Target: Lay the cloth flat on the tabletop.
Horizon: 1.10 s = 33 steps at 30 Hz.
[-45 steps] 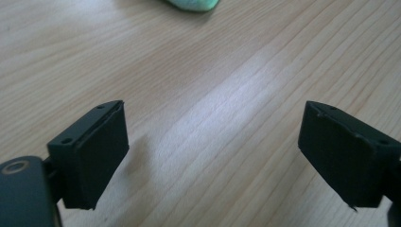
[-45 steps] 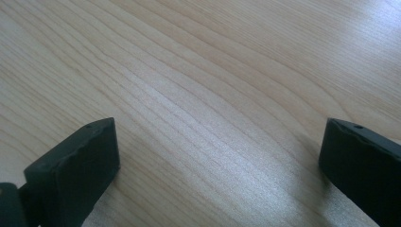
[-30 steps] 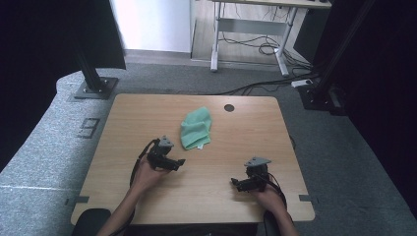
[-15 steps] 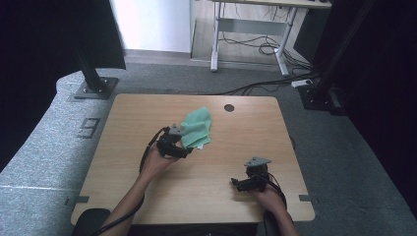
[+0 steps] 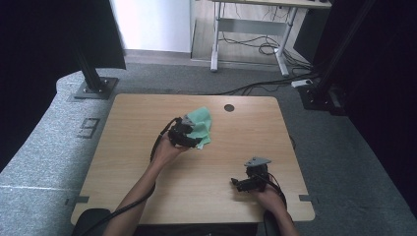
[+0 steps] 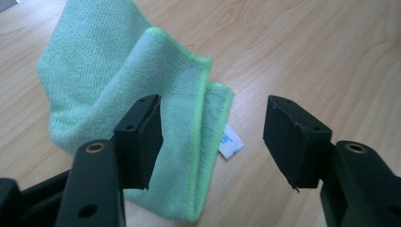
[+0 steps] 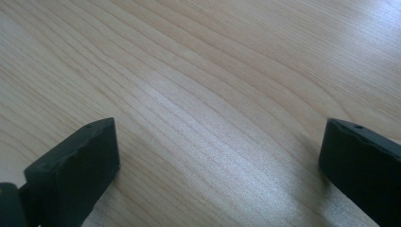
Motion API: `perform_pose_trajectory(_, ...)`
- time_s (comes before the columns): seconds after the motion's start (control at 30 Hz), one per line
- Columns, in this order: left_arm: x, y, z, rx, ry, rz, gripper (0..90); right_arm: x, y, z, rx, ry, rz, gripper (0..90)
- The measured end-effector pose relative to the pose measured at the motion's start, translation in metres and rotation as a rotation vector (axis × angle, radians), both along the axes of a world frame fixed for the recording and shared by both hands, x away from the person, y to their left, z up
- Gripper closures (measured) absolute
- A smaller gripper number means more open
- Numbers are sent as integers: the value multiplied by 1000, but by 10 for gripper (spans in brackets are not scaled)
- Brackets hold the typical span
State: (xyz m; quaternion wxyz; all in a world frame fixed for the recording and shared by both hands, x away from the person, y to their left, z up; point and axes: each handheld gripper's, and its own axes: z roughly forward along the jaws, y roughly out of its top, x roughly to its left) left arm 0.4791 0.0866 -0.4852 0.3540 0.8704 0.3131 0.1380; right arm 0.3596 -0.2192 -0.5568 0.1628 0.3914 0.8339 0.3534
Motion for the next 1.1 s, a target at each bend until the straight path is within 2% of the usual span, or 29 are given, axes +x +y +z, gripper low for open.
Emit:
perform_pose_trajectory(0.1, 5, -2, -3, 1, 0, 9, 450, 0, 0, 0, 0, 1, 0, 0)
perform_pose_trajectory(0.27, 19, -1, -15, -18, 34, 36, 505, 0, 0, 0, 1, 1, -1, 0)
perform_pose_trajectory(0.47, 27, 1, -36, 19, 67, 62, 530, 0, 0, 0, 0, 0, 0, 0)
perform_pose_trajectory(0.53, 28, 2, -42, 38, 70, 70, 559, 0, 0, 0, 1, 1, -1, 0)
perform_pose_trajectory(0.6, 28, 4, -46, 30, 66, 78, 608, 0, 0, 0, 1, 3, -2, 0)
perform_pose_trajectory(0.77, 28, 9, -45, 21, 65, 91, 816, 0, 0, 0, 1, 3, -2, 0)
perform_pose_trajectory(1.1, 17, 10, -38, 7, 66, 55, 844, 0, 0, 0, 1, 3, 0, 0)
